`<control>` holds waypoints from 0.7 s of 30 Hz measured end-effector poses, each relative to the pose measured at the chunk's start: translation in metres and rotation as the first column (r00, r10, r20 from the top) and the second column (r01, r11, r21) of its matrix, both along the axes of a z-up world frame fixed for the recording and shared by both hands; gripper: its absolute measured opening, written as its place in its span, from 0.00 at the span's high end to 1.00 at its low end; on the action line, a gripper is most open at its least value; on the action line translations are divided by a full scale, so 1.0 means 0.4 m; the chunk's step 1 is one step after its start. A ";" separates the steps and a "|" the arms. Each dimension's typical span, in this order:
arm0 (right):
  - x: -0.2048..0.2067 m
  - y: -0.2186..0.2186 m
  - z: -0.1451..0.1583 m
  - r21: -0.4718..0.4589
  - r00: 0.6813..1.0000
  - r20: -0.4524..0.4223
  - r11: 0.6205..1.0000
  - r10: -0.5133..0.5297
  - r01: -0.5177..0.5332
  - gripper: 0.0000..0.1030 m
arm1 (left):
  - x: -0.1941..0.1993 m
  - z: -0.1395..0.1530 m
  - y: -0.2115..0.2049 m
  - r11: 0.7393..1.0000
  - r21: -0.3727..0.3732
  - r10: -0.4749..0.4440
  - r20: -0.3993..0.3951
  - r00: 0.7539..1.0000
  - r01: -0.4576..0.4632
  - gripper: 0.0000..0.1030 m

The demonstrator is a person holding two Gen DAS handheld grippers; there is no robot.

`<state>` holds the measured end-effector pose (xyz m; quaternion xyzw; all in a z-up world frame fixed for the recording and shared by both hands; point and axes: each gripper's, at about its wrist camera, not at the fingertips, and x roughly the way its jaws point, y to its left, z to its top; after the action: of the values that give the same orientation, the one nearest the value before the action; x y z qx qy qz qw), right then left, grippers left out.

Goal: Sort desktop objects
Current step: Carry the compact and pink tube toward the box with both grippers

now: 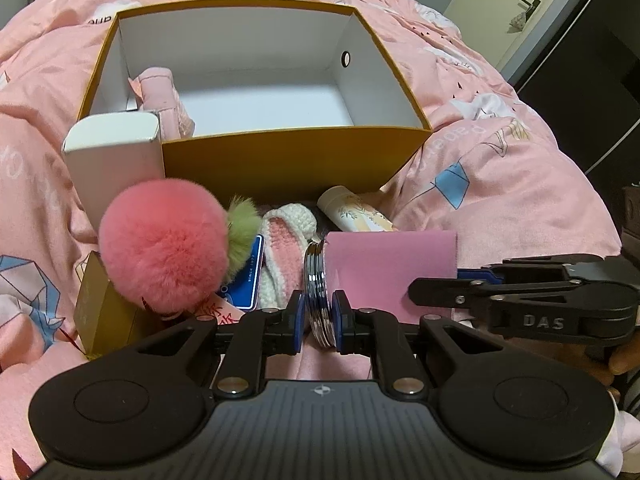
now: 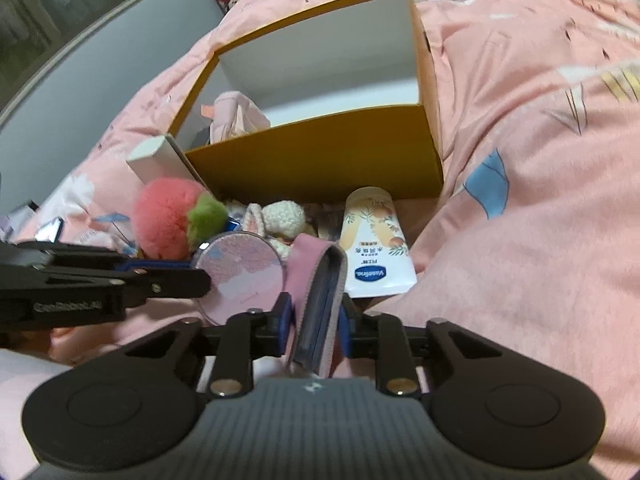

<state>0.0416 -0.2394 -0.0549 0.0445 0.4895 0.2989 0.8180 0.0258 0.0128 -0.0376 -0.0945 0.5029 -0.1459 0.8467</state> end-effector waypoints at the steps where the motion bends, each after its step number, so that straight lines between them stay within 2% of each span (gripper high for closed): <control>1: -0.003 -0.003 0.004 0.007 1.000 0.001 1.000 -0.002 0.002 0.80 | 0.000 -0.001 0.002 1.000 -0.003 0.003 0.000 1.000 -0.003 0.85; 11: 0.016 -0.034 0.092 0.065 0.998 0.050 0.997 -0.038 0.035 0.83 | -0.007 0.040 0.014 0.999 -0.028 0.023 0.052 0.998 -0.021 0.86; 21: 0.044 -0.034 0.207 0.140 0.992 0.125 0.990 0.000 -0.018 0.83 | -0.002 0.156 0.039 0.998 -0.043 0.057 0.156 0.986 -0.050 0.87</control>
<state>0.0594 -0.2531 0.0277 0.0812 0.4151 0.3386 0.8405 0.0252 0.0284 0.0248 -0.1125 0.4288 -0.1399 0.8854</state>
